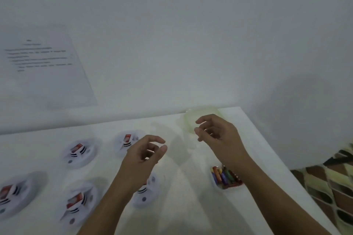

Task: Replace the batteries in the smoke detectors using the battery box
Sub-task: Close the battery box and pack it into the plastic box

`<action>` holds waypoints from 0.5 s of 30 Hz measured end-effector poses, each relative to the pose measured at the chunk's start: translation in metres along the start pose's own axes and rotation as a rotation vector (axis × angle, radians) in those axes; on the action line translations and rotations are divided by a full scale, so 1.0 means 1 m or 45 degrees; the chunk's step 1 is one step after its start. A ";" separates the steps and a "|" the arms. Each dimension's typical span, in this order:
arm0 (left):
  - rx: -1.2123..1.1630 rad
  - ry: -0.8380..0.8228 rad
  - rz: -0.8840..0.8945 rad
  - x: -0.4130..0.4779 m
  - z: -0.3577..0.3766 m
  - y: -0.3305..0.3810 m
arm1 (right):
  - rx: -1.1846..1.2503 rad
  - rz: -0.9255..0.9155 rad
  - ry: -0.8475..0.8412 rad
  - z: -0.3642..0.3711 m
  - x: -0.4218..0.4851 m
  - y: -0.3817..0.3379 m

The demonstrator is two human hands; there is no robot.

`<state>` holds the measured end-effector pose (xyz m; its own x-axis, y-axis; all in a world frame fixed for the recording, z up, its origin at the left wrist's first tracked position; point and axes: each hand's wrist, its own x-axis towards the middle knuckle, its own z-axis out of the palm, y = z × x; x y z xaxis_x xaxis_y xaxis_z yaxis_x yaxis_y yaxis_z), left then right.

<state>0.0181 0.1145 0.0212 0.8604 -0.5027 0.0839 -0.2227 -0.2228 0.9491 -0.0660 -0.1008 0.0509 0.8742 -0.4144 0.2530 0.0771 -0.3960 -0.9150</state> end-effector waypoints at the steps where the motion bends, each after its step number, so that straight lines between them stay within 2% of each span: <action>1: -0.006 0.011 -0.028 0.006 0.013 0.002 | -0.036 0.006 0.001 -0.016 0.005 0.007; 8: 0.027 0.087 -0.194 0.067 0.082 0.002 | -0.242 0.059 0.067 -0.097 0.051 0.066; 15: 0.105 0.170 -0.384 0.142 0.110 -0.021 | -0.309 0.268 0.067 -0.113 0.127 0.113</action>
<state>0.0939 -0.0443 -0.0204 0.9444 -0.2912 -0.1528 0.0193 -0.4146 0.9098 -0.0002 -0.2904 0.0149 0.8324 -0.5472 0.0879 -0.2249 -0.4785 -0.8488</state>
